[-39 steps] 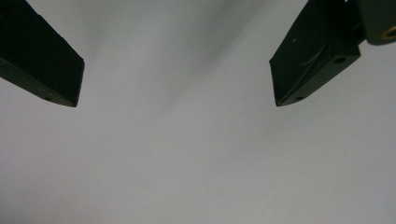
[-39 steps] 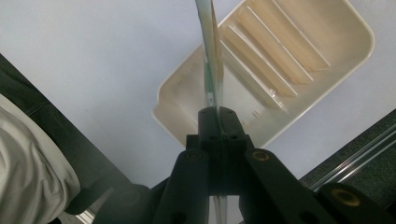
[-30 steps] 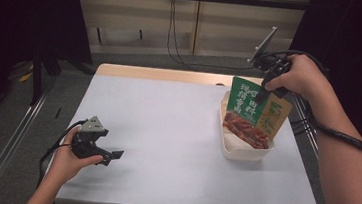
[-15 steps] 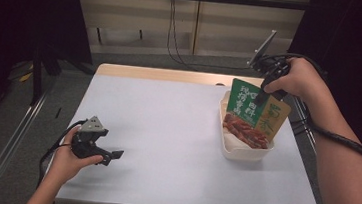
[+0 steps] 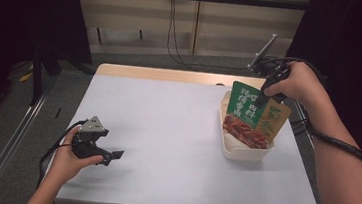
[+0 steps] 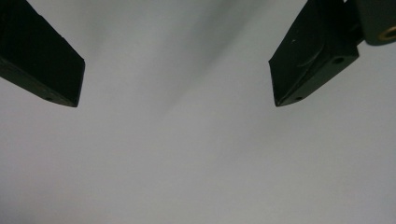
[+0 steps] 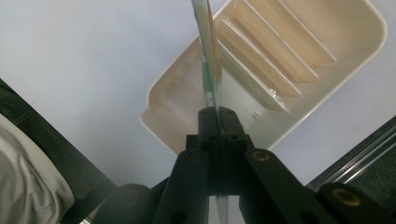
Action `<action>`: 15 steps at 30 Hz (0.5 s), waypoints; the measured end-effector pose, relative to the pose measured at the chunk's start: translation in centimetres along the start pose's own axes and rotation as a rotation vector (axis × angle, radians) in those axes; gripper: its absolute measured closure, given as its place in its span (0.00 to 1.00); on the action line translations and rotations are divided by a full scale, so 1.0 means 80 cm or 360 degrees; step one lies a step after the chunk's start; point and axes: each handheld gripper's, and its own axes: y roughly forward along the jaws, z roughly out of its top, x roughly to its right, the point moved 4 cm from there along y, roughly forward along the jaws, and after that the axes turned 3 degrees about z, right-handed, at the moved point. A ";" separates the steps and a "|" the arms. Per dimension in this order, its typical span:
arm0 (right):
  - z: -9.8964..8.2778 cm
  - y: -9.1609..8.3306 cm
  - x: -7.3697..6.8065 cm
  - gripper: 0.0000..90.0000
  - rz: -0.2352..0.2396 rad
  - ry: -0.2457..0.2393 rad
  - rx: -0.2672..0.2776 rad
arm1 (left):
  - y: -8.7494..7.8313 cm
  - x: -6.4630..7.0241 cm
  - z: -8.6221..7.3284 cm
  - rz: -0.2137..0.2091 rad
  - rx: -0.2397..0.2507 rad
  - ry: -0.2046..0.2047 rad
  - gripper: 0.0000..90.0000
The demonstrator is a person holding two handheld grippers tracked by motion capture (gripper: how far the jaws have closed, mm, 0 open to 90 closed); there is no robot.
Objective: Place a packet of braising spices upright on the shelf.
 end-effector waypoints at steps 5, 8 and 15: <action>-0.001 0.004 0.001 1.00 -0.0019 0.0007 -0.0008 | -0.001 0.000 0.000 0.0003 -0.0003 0.0011 0.03; -0.002 0.005 0.004 1.00 -0.0014 0.0014 -0.0002 | -0.001 0.000 0.000 0.0006 -0.0005 0.0011 0.03; -0.005 0.009 0.005 0.99 -0.0026 0.0009 -0.0012 | 0.001 0.002 0.000 -0.0006 0.0009 -0.0014 0.03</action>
